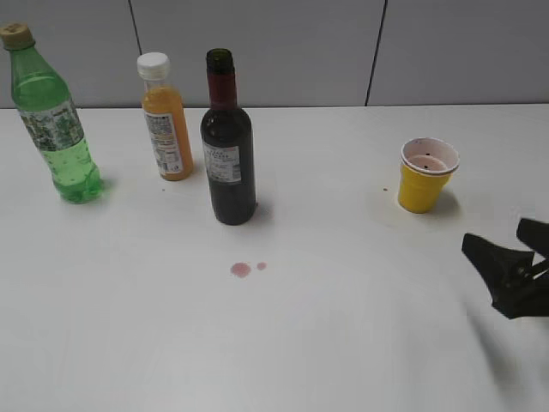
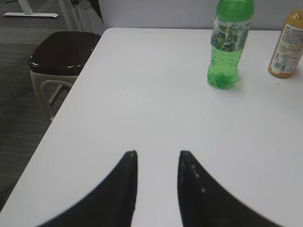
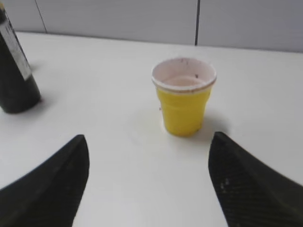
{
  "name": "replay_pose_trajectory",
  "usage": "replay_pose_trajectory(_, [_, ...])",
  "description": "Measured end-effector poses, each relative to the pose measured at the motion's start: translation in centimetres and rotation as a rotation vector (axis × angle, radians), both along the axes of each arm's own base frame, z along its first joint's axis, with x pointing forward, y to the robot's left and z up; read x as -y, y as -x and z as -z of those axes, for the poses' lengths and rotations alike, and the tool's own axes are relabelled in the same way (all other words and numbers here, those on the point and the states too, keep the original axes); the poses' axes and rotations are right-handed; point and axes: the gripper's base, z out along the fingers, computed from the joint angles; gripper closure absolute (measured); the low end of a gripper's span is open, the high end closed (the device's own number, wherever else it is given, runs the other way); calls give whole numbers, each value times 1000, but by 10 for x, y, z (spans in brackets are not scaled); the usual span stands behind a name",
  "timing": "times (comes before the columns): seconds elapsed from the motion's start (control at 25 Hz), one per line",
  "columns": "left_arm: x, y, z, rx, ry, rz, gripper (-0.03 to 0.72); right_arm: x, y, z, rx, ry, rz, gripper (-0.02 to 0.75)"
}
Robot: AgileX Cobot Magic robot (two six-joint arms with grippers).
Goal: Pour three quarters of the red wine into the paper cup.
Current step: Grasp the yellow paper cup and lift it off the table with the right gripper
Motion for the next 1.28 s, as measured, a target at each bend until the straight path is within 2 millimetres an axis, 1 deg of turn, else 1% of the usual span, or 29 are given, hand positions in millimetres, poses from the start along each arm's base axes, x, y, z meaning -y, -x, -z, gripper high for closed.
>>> replay_pose_trajectory(0.04, [0, 0, 0, 0, 0, 0, 459, 0, -1, 9, -43, 13, 1, 143])
replay_pose_trajectory(0.16, [0, 0, 0, 0, 0, 0, 459, 2, -4, 28, -137, 27, 12, 143])
replay_pose_trajectory(0.24, [0, 0, 0, 0, 0, 0, 459, 3, -6, 36, -172, 40, 18, 143])
replay_pose_trajectory(0.32, [0, 0, 0, 0, 0, 0, 459, 3, -11, 38, -169, 52, 15, 143])
replay_pose_trajectory(0.6, [0, 0, 0, 0, 0, 0, 459, 3, -38, 32, -66, 84, -2, 143])
replay_pose_trajectory(0.68, [0, 0, 0, 0, 0, 0, 459, 2, -45, 35, -66, 92, -12, 143])
replay_pose_trajectory(0.8, [0, 0, 0, 0, 0, 0, 458, 1, -56, 46, -80, 108, -36, 143])
replay_pose_trajectory(0.92, [0, 0, 0, 0, 0, 0, 456, 0, -71, 53, -68, 121, -58, 143])
replay_pose_trajectory(1.04, [0, 0, 0, 0, 0, 0, 456, -1, -83, 55, -43, 130, -73, 143])
replay_pose_trajectory(1.28, [0, 0, 0, 0, 0, 0, 456, -1, -98, 61, -23, 141, -84, 143])
